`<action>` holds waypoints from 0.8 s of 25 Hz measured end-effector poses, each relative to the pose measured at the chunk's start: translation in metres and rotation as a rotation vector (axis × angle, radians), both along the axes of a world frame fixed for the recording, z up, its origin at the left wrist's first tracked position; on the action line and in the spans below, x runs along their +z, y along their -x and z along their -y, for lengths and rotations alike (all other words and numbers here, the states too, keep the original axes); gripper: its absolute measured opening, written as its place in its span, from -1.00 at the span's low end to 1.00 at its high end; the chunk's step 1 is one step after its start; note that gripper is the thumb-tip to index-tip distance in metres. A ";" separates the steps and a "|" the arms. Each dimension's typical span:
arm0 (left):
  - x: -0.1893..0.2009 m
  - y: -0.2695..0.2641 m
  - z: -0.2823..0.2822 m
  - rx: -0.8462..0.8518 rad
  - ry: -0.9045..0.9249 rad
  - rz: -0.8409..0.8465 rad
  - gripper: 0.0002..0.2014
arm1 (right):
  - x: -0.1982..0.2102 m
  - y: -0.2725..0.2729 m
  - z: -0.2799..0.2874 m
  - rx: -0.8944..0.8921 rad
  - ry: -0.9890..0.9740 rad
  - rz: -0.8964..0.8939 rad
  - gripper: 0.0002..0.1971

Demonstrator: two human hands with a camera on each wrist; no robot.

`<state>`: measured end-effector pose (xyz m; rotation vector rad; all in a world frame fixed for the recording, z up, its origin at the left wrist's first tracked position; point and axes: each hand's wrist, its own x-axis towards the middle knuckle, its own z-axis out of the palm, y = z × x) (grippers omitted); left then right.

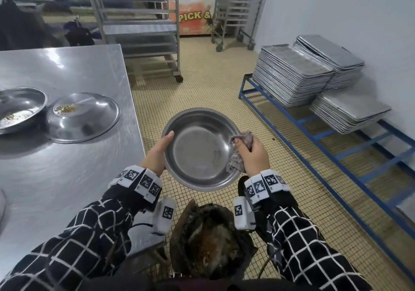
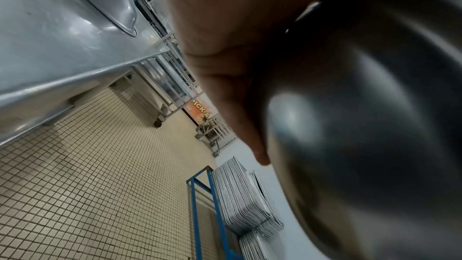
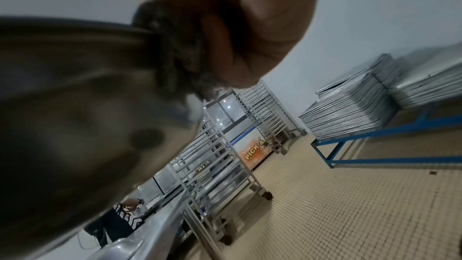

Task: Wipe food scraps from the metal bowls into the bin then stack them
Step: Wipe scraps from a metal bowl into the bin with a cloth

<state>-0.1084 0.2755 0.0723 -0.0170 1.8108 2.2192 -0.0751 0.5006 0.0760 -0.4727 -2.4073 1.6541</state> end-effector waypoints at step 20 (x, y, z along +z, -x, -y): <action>0.002 -0.024 -0.018 0.108 0.000 -0.031 -0.62 | 0.002 -0.023 0.030 -0.203 0.138 -0.074 -0.82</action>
